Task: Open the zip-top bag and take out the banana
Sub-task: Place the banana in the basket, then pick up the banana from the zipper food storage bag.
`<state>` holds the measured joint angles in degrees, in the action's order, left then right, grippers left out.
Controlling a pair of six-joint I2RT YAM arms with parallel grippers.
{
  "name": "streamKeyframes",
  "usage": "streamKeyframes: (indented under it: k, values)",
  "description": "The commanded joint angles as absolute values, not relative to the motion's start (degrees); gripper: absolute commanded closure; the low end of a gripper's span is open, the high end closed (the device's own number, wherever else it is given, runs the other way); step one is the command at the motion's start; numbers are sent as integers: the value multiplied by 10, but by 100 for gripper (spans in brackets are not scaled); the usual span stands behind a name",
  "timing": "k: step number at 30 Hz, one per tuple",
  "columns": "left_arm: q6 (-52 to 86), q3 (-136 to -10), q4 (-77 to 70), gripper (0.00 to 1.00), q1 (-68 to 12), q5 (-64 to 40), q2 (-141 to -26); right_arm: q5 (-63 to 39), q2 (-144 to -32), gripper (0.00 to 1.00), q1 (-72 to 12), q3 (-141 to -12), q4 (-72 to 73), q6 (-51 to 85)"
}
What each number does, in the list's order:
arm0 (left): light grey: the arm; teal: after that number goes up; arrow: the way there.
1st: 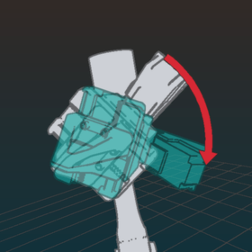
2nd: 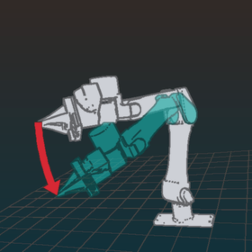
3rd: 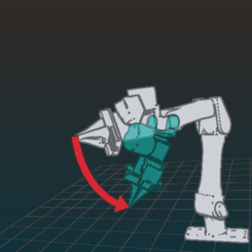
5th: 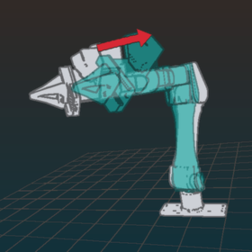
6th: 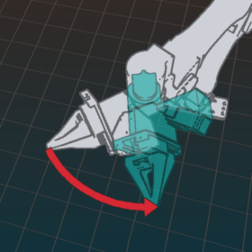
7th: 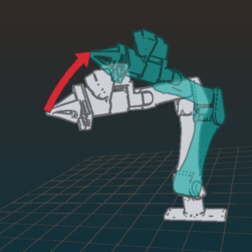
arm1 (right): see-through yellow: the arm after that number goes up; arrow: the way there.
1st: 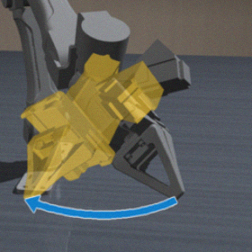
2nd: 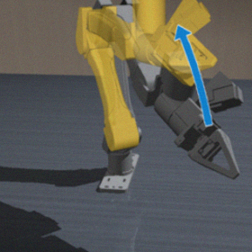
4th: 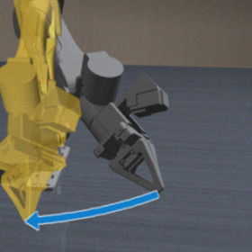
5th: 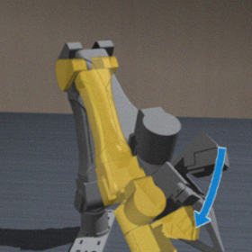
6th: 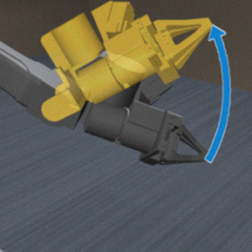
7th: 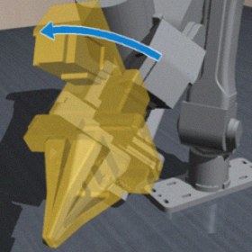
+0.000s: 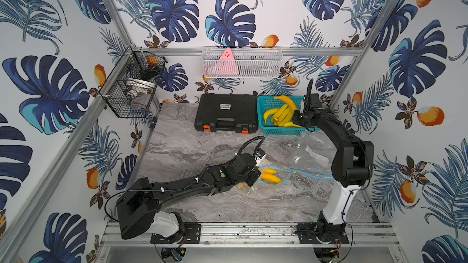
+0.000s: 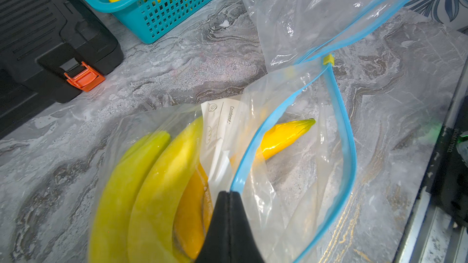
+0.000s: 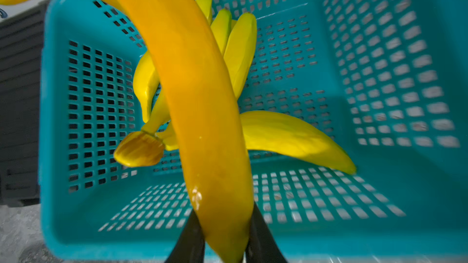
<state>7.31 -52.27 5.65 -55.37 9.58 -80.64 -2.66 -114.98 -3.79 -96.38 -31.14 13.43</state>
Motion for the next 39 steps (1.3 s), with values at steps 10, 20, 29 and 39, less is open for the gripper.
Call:
streamKeyframes:
  k: [10,20,29,39]
  values:
    - [86,-528,52,100,-552,93,-828,-52,-850,27,-49,-679,-126,135]
    - [79,-516,94,100,-551,95,-784,25,-543,47,-349,-451,-281,181]
    - [93,-501,92,100,-551,96,-784,101,-474,50,-528,-390,-316,203]
    - [97,-502,95,100,-550,97,-780,127,-548,51,-549,-364,-290,231]
